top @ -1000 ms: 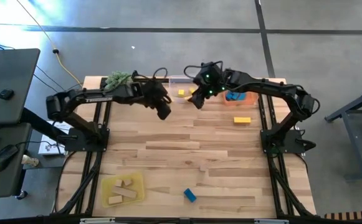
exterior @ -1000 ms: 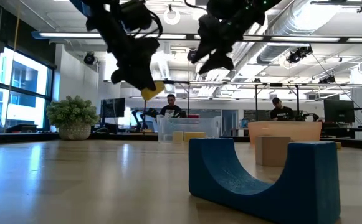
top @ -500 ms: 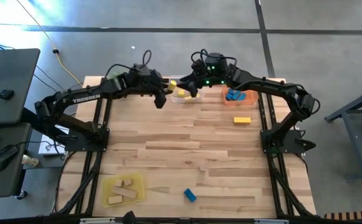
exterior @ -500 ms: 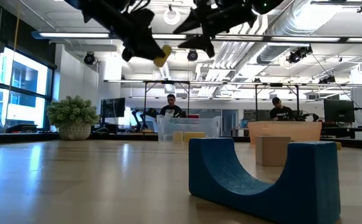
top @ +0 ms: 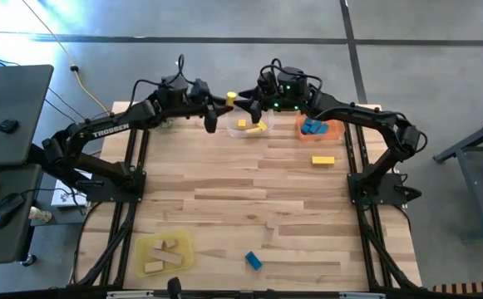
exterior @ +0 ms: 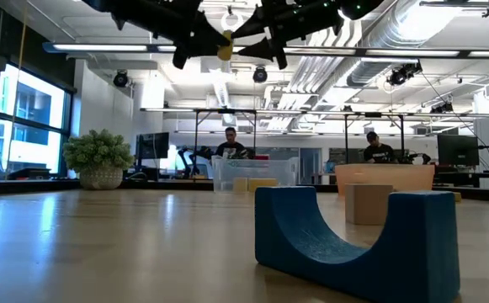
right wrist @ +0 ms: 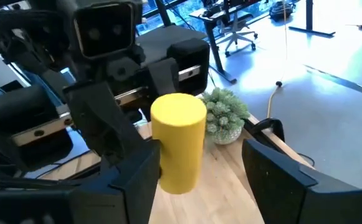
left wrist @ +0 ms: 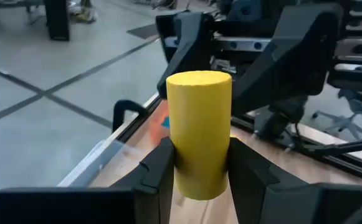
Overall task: Sort & place blocks by color
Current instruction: Put the yellow block into the transparent bin
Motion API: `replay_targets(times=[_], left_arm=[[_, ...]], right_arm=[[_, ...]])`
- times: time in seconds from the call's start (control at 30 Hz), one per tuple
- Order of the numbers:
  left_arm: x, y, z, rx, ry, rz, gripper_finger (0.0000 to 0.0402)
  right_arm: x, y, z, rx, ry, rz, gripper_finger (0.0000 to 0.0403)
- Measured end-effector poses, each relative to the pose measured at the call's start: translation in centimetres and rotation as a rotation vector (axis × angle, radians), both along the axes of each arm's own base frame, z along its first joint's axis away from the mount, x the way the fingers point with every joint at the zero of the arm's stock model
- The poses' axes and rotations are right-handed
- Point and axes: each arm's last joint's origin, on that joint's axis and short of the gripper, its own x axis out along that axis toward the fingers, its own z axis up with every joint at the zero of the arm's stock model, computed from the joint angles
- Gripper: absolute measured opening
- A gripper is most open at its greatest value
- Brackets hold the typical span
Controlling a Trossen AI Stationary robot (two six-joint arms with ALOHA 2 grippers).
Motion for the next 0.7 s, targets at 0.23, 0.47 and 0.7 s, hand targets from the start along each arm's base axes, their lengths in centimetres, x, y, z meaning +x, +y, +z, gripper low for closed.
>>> replay_targets(times=[0.23,0.47,0.7], left_arm=[[0.2,-0.1,0.2,0.006,-0.023,-0.023,0.0095],[0.3,-0.3,0.3,0.008,-0.033,-0.048,0.0095],[0.5,-0.3,0.7,0.036,-0.073,-0.064,0.0095]], right_arm=[[0.0,0.1,0.0,-0.003,-0.004,0.037,0.0215],[0.2,0.1,0.7,0.024,-0.079,0.025,0.0215],[0.3,0.3,1.1,0.075,-0.125,0.017,0.0215]])
